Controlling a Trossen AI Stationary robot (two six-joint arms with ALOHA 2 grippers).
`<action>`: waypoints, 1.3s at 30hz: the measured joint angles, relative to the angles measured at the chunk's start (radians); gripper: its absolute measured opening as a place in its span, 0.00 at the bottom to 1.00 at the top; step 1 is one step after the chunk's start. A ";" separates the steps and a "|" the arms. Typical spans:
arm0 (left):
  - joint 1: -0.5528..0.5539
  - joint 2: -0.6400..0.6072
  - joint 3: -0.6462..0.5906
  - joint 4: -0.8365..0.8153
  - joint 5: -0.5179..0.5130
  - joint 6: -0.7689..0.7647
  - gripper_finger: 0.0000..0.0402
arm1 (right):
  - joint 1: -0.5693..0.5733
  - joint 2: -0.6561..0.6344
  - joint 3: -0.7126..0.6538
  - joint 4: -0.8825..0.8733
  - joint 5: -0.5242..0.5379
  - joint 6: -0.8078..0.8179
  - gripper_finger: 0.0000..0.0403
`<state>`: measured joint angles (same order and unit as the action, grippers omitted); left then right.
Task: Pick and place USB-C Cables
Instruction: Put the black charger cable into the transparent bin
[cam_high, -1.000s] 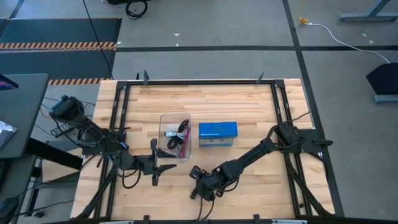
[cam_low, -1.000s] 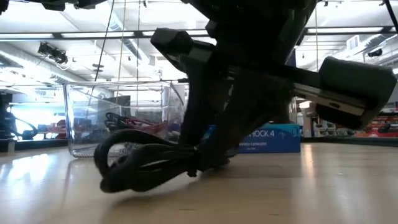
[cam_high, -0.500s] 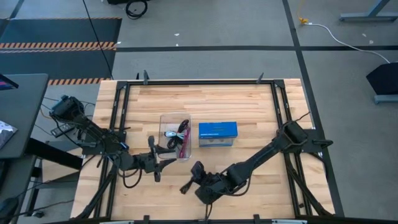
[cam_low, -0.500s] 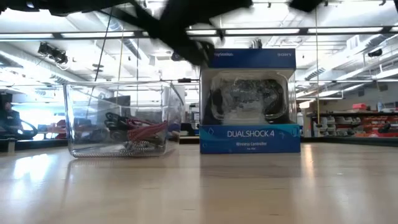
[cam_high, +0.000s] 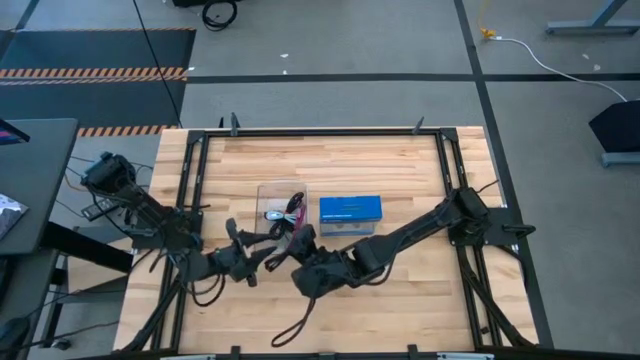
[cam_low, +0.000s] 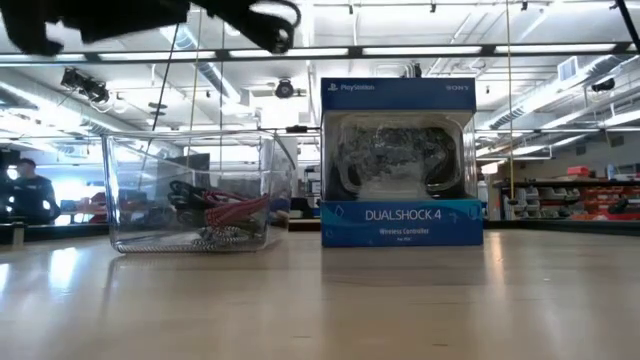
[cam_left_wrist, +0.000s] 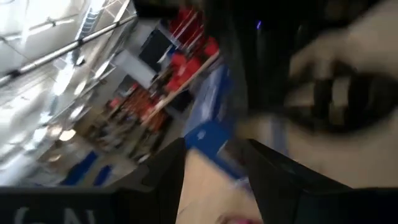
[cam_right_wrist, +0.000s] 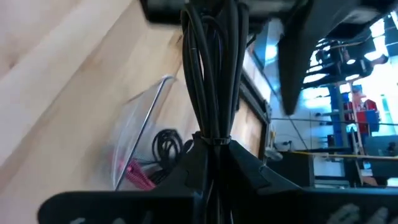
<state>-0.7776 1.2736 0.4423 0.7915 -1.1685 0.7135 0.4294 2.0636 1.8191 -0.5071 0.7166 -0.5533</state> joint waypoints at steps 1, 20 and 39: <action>-0.008 0.000 0.000 -0.021 -0.042 0.016 0.43 | 0.001 0.001 0.012 -0.001 0.000 -0.006 0.09; -0.004 0.000 0.000 0.026 0.093 -0.044 0.65 | -0.073 0.001 0.046 0.026 -0.023 -0.023 0.09; -0.019 0.000 0.001 0.092 0.027 0.010 0.15 | -0.075 0.002 0.045 -0.019 -0.027 0.026 0.12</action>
<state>-0.7967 1.2736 0.4431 0.8833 -1.1415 0.7233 0.3543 2.0651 1.8645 -0.5261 0.6891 -0.5270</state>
